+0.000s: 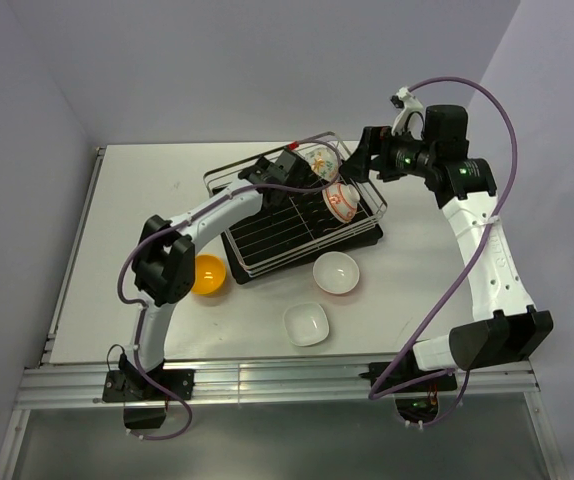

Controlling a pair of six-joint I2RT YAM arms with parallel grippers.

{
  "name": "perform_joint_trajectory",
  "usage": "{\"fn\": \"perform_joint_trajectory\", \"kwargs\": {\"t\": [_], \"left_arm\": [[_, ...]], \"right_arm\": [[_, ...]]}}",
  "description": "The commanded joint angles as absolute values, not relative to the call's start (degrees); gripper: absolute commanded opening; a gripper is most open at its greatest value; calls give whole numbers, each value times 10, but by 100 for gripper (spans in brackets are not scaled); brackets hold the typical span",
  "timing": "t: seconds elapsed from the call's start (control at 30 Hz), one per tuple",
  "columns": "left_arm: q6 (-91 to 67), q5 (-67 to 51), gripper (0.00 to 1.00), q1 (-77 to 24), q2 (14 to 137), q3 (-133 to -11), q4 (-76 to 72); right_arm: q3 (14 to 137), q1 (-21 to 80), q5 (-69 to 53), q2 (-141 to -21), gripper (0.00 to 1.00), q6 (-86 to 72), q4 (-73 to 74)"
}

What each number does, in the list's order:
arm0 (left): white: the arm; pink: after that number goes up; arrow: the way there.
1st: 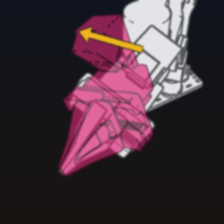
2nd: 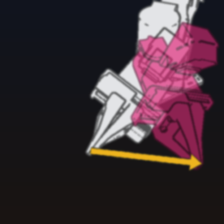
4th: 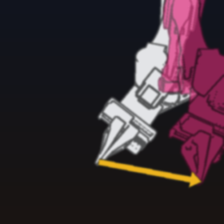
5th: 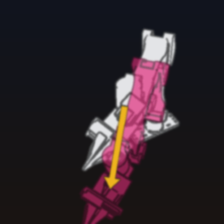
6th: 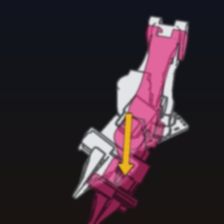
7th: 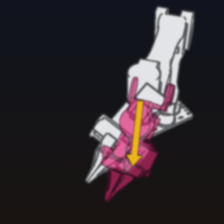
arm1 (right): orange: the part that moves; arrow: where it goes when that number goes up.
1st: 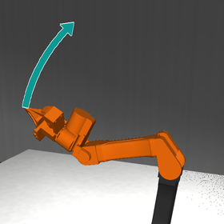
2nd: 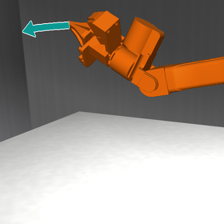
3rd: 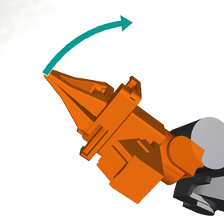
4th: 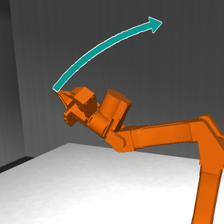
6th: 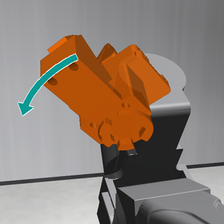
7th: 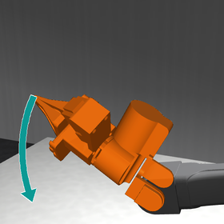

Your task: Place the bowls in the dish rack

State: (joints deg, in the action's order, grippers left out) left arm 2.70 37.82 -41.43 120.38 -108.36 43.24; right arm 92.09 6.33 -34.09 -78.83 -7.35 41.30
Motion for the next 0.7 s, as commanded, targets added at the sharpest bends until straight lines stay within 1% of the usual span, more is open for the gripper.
{"fn": "perform_joint_trajectory", "kwargs": {"t": [0.0, 0.33, 0.57, 0.67], "left_arm": [[54, 418, 0, -416, 1214, -1097, 427], [68, 434, 0, -403, 1221, -1065, 410], [76, 446, 4, -398, 1221, -1042, 402], [76, 448, 4, -395, 1223, -1038, 403]], "right_arm": [[911, 56, -349, -761, 100, -60, 403], [898, 49, -367, -759, 100, -52, 405], [889, 47, -377, -758, 100, -52, 401], [888, 47, -378, -758, 100, -51, 403]]}}
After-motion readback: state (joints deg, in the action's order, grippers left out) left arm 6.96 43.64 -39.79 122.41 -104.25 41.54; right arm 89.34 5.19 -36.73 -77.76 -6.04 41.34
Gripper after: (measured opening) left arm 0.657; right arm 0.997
